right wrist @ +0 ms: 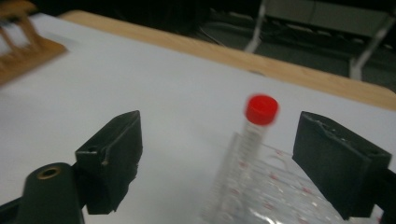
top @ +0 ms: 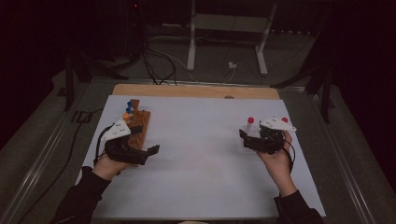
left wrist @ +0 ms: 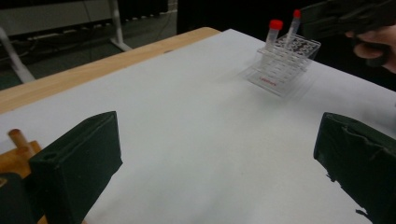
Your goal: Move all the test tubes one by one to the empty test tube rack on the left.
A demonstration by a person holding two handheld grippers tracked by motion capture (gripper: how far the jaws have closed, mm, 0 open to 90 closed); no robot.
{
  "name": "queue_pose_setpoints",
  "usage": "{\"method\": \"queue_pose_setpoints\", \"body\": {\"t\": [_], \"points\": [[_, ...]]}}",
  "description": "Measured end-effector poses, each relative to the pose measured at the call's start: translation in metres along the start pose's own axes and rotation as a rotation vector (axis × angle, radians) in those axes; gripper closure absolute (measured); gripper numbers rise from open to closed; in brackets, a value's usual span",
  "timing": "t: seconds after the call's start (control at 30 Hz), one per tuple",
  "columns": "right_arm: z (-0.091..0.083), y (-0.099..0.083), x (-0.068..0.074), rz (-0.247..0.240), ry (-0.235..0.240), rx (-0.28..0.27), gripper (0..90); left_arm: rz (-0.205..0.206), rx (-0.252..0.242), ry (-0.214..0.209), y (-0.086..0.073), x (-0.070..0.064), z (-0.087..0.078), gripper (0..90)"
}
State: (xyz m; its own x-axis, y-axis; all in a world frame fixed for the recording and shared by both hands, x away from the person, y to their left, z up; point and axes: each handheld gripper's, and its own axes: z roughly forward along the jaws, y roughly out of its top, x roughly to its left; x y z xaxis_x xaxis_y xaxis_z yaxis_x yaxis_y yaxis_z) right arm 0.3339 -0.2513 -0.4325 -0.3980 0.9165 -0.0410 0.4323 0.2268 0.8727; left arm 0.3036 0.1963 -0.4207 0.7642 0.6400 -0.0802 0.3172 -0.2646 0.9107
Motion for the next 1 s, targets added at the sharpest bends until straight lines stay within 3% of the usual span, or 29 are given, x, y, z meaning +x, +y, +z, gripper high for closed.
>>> {"method": "queue_pose_setpoints", "body": {"t": [0.37, 0.67, 0.83, 1.0], "points": [[0.026, -0.008, -0.018, 0.039, -0.043, 0.089, 48.2, 0.005, 0.018, -0.015, -0.002, -0.002, 0.004, 1.7], [0.044, -0.008, -0.023, 0.058, -0.03, 0.149, 64.1, 0.006, 0.019, -0.008, -0.002, -0.003, 0.005, 1.7], [0.048, -0.007, -0.024, 0.071, -0.016, 0.148, 72.7, 0.002, 0.021, -0.006, -0.003, -0.002, 0.005, 1.8], [0.047, -0.007, -0.026, 0.082, -0.018, 0.135, 74.9, 0.0, 0.023, -0.012, -0.003, -0.002, 0.005, 1.8]]}}
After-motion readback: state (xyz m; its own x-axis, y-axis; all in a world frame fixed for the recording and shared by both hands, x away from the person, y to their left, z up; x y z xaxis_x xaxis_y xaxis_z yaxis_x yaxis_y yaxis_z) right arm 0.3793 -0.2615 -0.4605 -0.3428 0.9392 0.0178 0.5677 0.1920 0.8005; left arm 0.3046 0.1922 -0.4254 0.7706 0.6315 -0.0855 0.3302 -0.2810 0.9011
